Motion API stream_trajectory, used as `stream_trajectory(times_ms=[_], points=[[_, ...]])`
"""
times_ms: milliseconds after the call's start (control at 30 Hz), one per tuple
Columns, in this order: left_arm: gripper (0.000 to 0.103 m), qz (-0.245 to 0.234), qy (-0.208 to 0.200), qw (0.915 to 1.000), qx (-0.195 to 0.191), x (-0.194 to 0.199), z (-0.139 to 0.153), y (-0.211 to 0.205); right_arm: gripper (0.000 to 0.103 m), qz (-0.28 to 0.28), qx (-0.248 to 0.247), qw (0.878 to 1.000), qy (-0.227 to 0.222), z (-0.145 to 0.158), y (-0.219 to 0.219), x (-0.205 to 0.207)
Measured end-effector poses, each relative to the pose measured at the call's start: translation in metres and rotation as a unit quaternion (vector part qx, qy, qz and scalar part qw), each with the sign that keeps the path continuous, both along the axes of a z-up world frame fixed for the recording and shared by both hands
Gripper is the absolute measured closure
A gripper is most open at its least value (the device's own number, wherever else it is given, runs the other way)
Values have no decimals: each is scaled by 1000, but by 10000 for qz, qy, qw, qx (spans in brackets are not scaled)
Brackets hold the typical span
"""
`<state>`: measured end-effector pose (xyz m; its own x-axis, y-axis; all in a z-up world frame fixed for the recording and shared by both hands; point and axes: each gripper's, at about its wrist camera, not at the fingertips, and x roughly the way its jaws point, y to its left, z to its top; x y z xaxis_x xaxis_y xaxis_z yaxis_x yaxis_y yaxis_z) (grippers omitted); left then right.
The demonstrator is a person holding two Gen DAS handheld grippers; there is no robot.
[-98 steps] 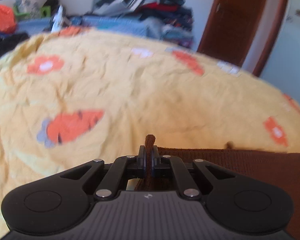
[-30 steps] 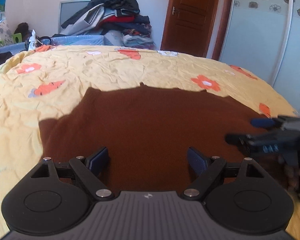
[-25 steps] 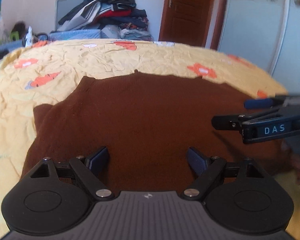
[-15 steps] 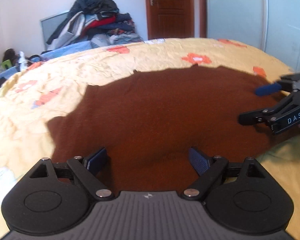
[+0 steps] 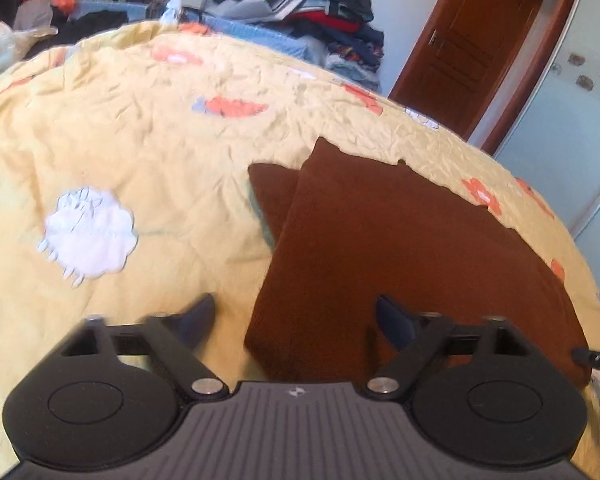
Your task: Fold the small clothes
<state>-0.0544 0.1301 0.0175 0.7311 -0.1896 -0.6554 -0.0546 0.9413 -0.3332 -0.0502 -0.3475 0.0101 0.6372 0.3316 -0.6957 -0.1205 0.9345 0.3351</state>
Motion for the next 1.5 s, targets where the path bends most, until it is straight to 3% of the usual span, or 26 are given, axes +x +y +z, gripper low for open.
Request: stream_trajectory(times_ms=[33, 100, 233, 267, 300, 333, 367, 400, 467, 500, 533, 600, 667, 767, 800, 833, 867, 933, 1000, 1067, 1167, 1233, 1300, 1400, 1467, 1500], points=[[86, -89, 144, 9998, -62, 5, 0, 2, 88, 107, 156, 9997, 127, 1, -1, 3], [91, -192, 253, 9992, -246, 6, 2, 13, 90, 375, -115, 9992, 40, 9, -2, 0], [89, -169, 211, 9972, 701, 4, -2, 15, 95, 230, -596, 9979, 71, 7, -18, 0], [89, -168, 159, 9971, 727, 1, -1, 14, 95, 181, -547, 9983, 13, 5, -19, -2], [88, -97, 155, 9967, 793, -4, 3, 12, 86, 175, -440, 9989, -16, 6, -18, -5], [88, -65, 75, 9953, 965, -13, 12, 6, 63, 116, -499, 9987, -40, 10, -15, -8], [87, -97, -86, 9927, 1202, -22, 20, -3, 31, 66, -610, 9980, -160, 15, -11, -13], [84, -167, -346, 9885, 1461, -34, 29, -14, 20, 17, -720, 9964, -442, 24, -6, -20], [58, -560, -1055, 9769, 1771, -57, 42, -43, 15, 206, -805, 9919, -956, 41, 10, -32], [17, -861, -1363, 9690, 1872, -64, 44, -61, 15, 399, -634, 9924, -978, 46, 20, -30], [0, -1223, -1677, 9567, 2040, -68, 43, -81, 16, 634, -420, 9929, -914, 49, 32, -25], [0, -1788, -1938, 9330, 2449, -64, 34, -120, 18, 1066, -160, 9913, -753, 48, 59, -5], [1, -2276, -1738, 9256, 2475, -46, 24, -151, 24, 1306, -237, 9893, -603, 41, 86, 20], [4, -2781, -924, 9279, 2305, -13, 0, -171, 26, 1400, -710, 9872, -275, 20, 118, 49], [5, -2865, -695, 9340, 2017, -7, -4, -166, 26, 1414, -994, 9848, -149, 10, 125, 51], [6, -2877, -475, 9425, 1630, -3, -3, -157, 26, 1543, -1322, 9788, -275, 3, 131, 45], [7, -2946, -362, 9420, 1568, -5, -3, -151, 25, 1761, -1755, 9675, -467, -3, 139, 31], [9, -3150, -417, 9310, 1795, -20, -5, -146, 23, 1807, -1882, 9641, -491, -5, 141, 13], [9, -3140, -458, 9319, 1757, -30, -5, -137, 23, 1878, -1940, 9612, -565, -6, 137, -2], [11, -3035, -422, 9386, 1585, -33, 3, -128, 22, 1897, -1825, 9631, -558, -5, 130, -3], [12, -2787, -606, 9543, 891, -33, 26, -112, 22, 1894, -1615, 9681, -283, 12, 132, 12], [11, -2553, -804, 9607, 735, -21, 38, -108, 19, 1869, -1263, 9731, -468, 27, 132, 20], [11, -2276, -800, 9670, 820, 1, 38, -109, 7, 1722, -1082, 9772, -615, 32, 135, 35], [12, -2118, -172, 9733, 870, 32, 13, -109, 7, 1761, -1391, 9742, -236, 8, 149, 48], [12, -2400, -308, 9582, 1526, 21, 3, -119, 4, 2024, -1929, 9581, -619, -5, 156, 22], [12, -2563, -396, 9479, 1848, 10, 1, -123, 4, 1995, -1781, 9620, -554, -6, 150, 13]])
